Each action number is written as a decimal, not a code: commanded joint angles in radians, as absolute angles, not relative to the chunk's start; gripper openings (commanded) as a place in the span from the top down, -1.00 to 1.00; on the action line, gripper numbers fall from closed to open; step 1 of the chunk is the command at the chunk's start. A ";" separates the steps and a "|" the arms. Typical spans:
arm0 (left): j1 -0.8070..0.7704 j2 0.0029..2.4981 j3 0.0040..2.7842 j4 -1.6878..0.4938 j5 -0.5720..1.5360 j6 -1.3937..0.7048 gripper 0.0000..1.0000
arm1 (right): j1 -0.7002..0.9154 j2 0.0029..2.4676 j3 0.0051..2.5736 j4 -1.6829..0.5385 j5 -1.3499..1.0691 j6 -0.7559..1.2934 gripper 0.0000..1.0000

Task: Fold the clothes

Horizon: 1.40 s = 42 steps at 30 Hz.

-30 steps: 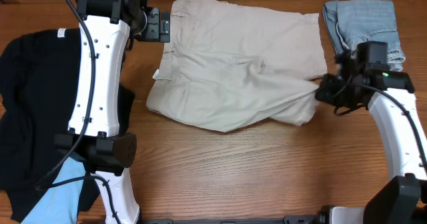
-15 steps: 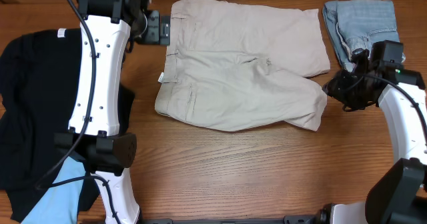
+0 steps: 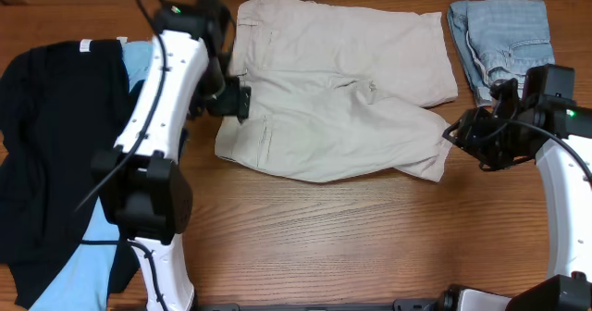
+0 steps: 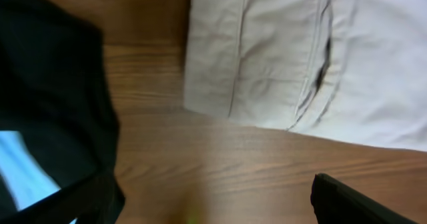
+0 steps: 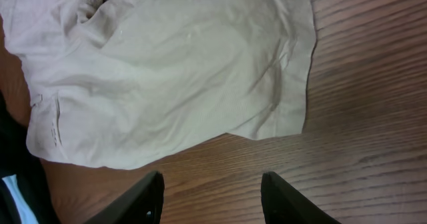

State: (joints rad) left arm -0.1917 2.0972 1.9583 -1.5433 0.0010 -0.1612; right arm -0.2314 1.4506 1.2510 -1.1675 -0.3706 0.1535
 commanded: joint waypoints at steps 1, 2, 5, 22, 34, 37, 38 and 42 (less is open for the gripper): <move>-0.204 2.096 1.829 -1.462 0.003 -0.217 -0.91 | -0.200 1.445 1.231 -1.155 -0.383 0.153 -0.01; -0.204 2.096 1.801 -1.432 -0.012 -0.228 -0.91 | -0.192 1.445 1.228 -1.151 -0.383 0.153 -0.01; -0.204 2.096 1.722 -1.310 -0.033 -0.242 -0.89 | -0.165 1.446 1.222 -1.136 -0.384 0.154 -0.02; -0.204 2.096 1.432 -0.992 -0.010 -0.275 -0.21 | -0.145 1.451 1.195 -1.101 -0.351 0.190 -0.03; -0.204 2.096 1.600 -1.151 -0.008 -0.252 0.92 | -0.137 1.553 1.013 -1.011 -0.289 0.313 0.07; -0.204 2.096 1.692 -1.206 -0.009 -0.229 0.91 | -0.138 1.556 0.964 -0.994 -0.289 0.336 0.07; -0.204 2.096 1.725 -1.222 -0.008 -0.222 0.92 | -0.138 1.556 0.950 -0.991 -0.289 0.343 0.08; -0.204 2.096 1.821 -1.262 -0.007 -0.216 0.92 | -0.137 1.556 0.898 -0.951 -0.288 0.363 0.09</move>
